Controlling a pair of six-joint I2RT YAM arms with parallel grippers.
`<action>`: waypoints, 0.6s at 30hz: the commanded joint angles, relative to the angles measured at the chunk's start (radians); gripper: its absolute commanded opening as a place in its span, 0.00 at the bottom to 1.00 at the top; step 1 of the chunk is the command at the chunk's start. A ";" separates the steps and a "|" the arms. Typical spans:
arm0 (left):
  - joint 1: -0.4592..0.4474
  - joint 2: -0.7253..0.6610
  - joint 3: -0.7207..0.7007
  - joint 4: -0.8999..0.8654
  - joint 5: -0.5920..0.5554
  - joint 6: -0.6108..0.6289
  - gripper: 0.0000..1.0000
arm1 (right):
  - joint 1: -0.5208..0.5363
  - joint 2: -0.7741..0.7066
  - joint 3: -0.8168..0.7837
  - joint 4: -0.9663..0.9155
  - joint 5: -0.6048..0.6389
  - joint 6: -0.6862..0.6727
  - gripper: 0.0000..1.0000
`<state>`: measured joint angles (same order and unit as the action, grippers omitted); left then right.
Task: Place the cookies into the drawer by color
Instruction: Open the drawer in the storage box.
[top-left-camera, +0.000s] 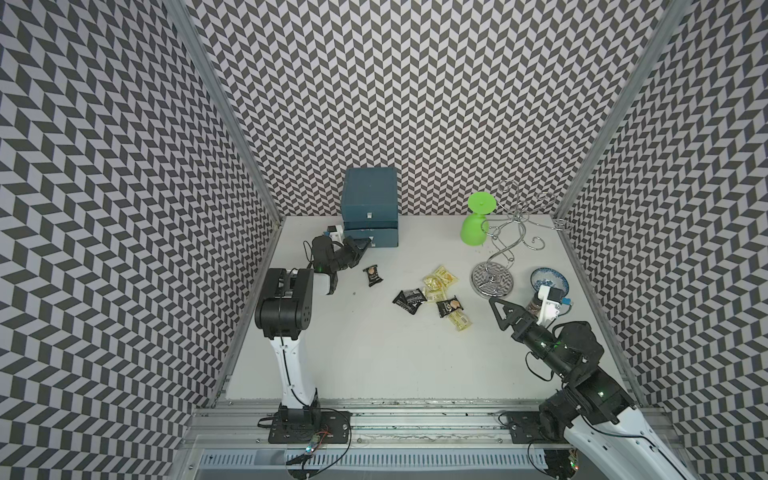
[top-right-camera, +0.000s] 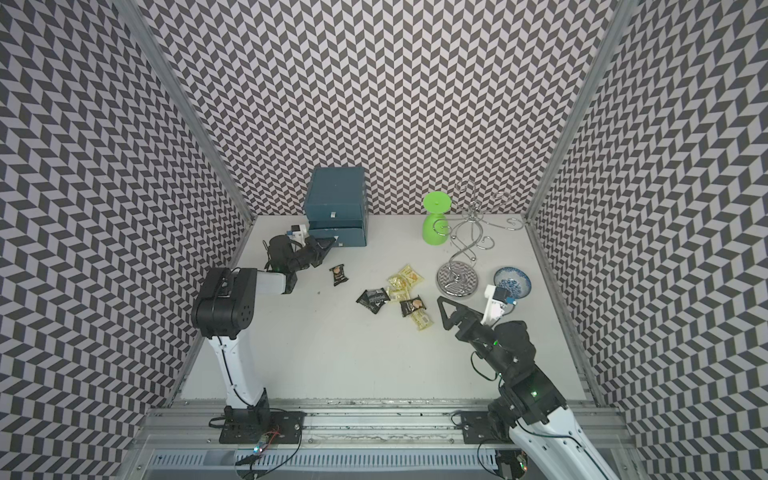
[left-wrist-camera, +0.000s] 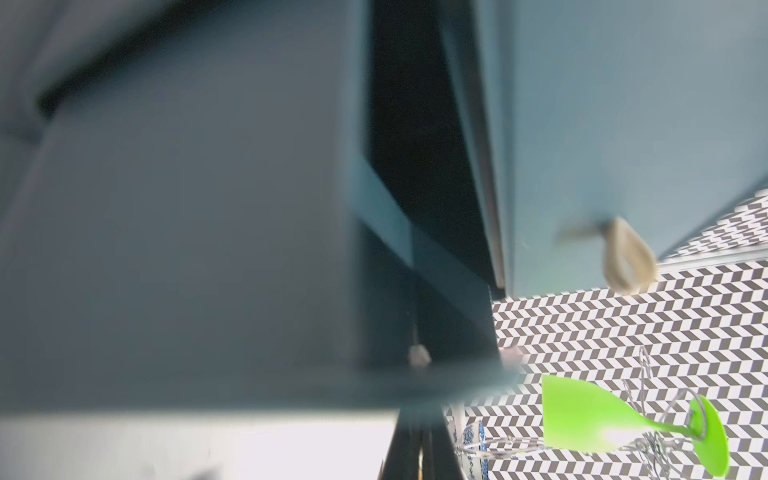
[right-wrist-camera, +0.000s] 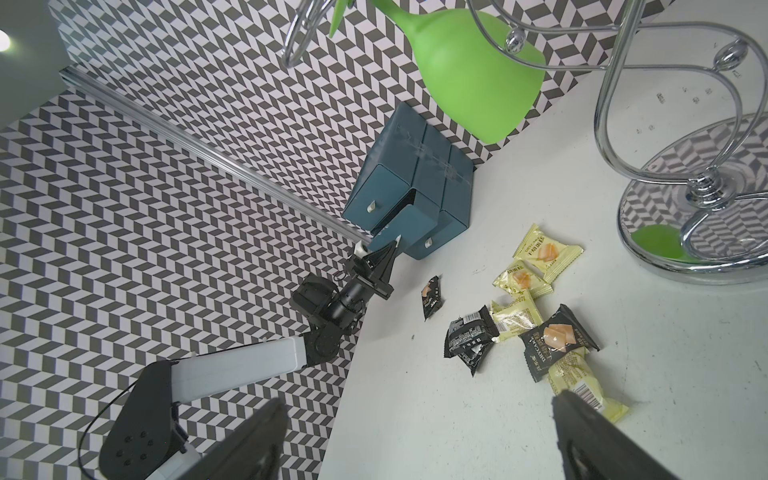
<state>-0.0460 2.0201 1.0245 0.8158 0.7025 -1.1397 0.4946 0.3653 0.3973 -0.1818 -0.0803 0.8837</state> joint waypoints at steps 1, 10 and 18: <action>-0.014 -0.091 -0.072 0.030 0.016 0.026 0.00 | 0.003 -0.013 -0.001 0.039 -0.004 0.001 1.00; -0.033 -0.250 -0.224 -0.097 -0.046 0.140 0.00 | 0.004 -0.012 -0.010 0.052 -0.013 0.008 1.00; -0.038 -0.186 -0.237 -0.055 -0.052 0.140 0.23 | 0.003 -0.013 -0.004 0.047 -0.015 0.008 1.00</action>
<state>-0.0784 1.8122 0.8021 0.7258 0.6559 -1.0164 0.4946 0.3653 0.3904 -0.1787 -0.0875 0.8883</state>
